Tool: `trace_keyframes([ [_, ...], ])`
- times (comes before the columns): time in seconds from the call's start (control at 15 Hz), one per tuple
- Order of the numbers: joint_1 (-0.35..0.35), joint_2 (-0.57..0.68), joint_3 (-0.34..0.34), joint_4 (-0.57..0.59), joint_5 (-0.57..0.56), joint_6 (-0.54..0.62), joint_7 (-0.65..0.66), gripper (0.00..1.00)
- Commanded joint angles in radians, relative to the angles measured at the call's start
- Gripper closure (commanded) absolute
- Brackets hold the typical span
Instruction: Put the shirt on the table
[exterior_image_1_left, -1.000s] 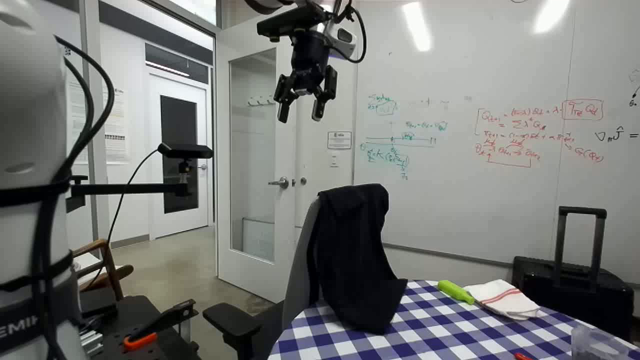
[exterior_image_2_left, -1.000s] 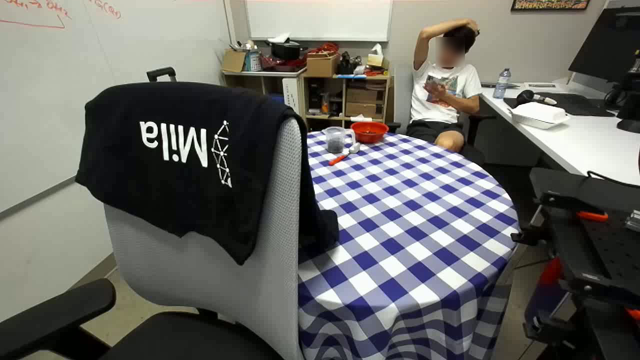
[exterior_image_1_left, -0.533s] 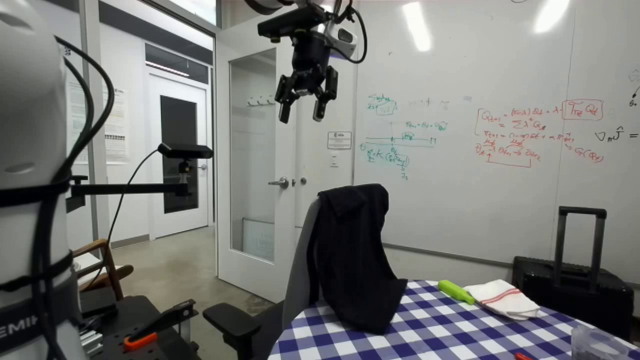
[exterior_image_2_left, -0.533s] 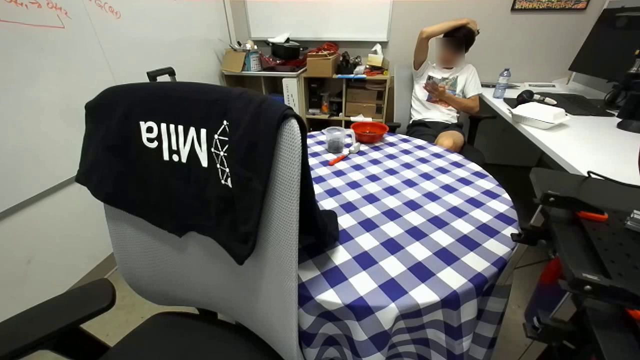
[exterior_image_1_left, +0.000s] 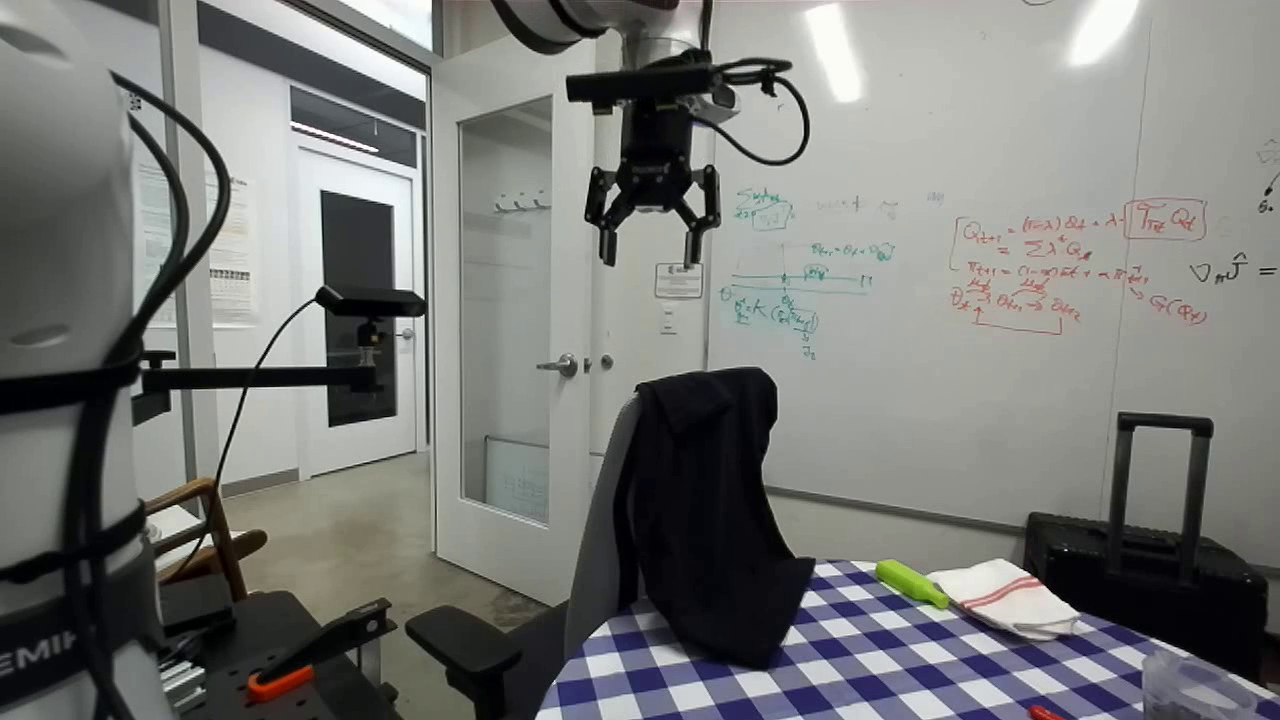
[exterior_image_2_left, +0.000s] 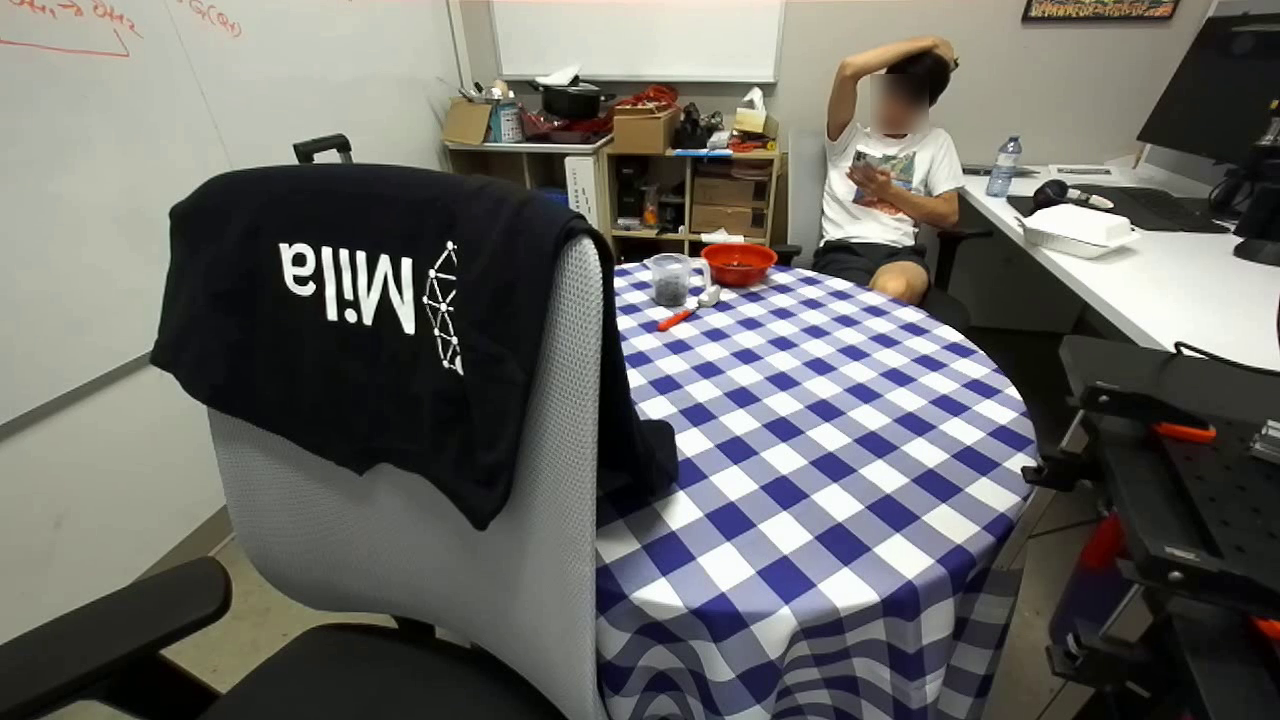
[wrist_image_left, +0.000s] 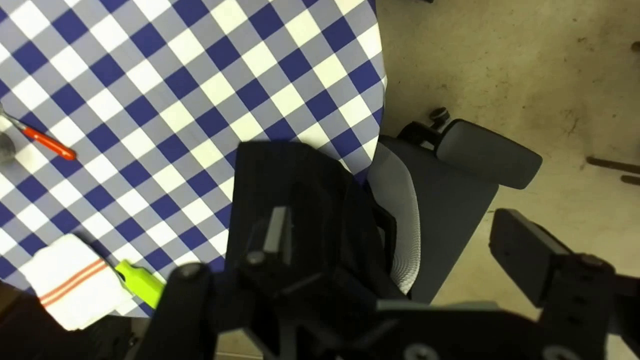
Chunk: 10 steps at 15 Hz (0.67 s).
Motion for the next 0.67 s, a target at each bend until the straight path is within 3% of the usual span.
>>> trace_keyframes([
  [0.0, 0.033, 0.073, -0.04, -0.001, 0.058, 0.083, -0.219, 0.0],
  [0.27, 0.031, 0.196, -0.056, 0.073, 0.183, 0.084, -0.481, 0.0],
  [0.6, -0.012, 0.339, -0.031, 0.21, 0.222, 0.021, -0.659, 0.0],
])
